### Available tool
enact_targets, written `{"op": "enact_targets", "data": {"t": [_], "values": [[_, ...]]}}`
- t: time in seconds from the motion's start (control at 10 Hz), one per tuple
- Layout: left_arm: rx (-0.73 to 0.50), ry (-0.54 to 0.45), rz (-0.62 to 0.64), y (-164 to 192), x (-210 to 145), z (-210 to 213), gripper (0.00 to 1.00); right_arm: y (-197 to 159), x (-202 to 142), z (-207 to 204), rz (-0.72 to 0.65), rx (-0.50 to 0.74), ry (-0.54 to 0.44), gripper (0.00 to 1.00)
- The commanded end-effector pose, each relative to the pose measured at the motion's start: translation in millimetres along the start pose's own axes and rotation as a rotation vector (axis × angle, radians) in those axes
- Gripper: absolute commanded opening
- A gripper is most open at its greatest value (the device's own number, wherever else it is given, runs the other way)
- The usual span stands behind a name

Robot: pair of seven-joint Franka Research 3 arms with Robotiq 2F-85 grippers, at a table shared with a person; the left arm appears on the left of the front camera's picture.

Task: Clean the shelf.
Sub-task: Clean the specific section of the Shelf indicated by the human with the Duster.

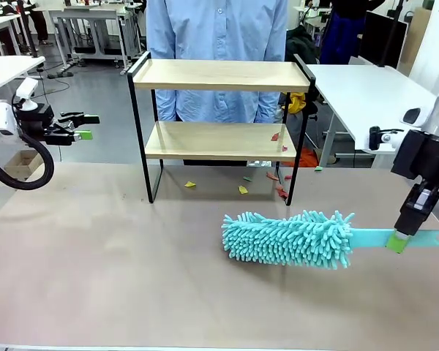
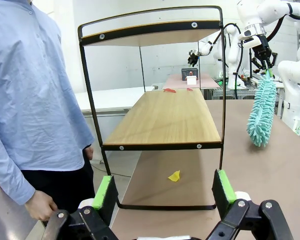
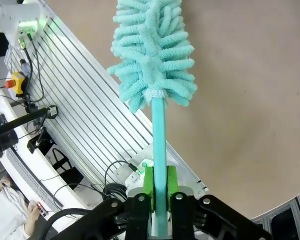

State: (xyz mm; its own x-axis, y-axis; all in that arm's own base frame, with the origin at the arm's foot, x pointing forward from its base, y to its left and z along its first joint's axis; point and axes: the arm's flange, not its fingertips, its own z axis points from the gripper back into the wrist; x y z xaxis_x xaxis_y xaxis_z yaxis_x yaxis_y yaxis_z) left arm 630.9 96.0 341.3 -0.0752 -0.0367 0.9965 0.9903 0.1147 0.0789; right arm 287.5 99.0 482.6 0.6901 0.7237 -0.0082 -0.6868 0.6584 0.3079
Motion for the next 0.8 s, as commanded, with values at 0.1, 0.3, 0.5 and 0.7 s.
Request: {"op": "enact_targets", "data": {"t": [0.1,0.3,0.5,0.7], "values": [[-0.001,0.006,-0.005,-0.4,3.6,-1.1,1.0,1.1,0.6,1.5,-0.003,-0.003,-0.002,0.13],[-0.001,0.006,-0.005,-0.4,3.6,-1.1,1.0,1.1,0.6,1.5,-0.003,-0.003,-0.002,0.13],[-0.001,0.006,-0.005,-0.4,3.6,-1.1,1.0,1.1,0.6,1.5,-0.003,-0.003,-0.002,0.13],[-0.001,0.006,-0.005,-0.4,3.6,-1.1,1.0,1.1,0.6,1.5,-0.003,-0.003,-0.002,0.13]]}}
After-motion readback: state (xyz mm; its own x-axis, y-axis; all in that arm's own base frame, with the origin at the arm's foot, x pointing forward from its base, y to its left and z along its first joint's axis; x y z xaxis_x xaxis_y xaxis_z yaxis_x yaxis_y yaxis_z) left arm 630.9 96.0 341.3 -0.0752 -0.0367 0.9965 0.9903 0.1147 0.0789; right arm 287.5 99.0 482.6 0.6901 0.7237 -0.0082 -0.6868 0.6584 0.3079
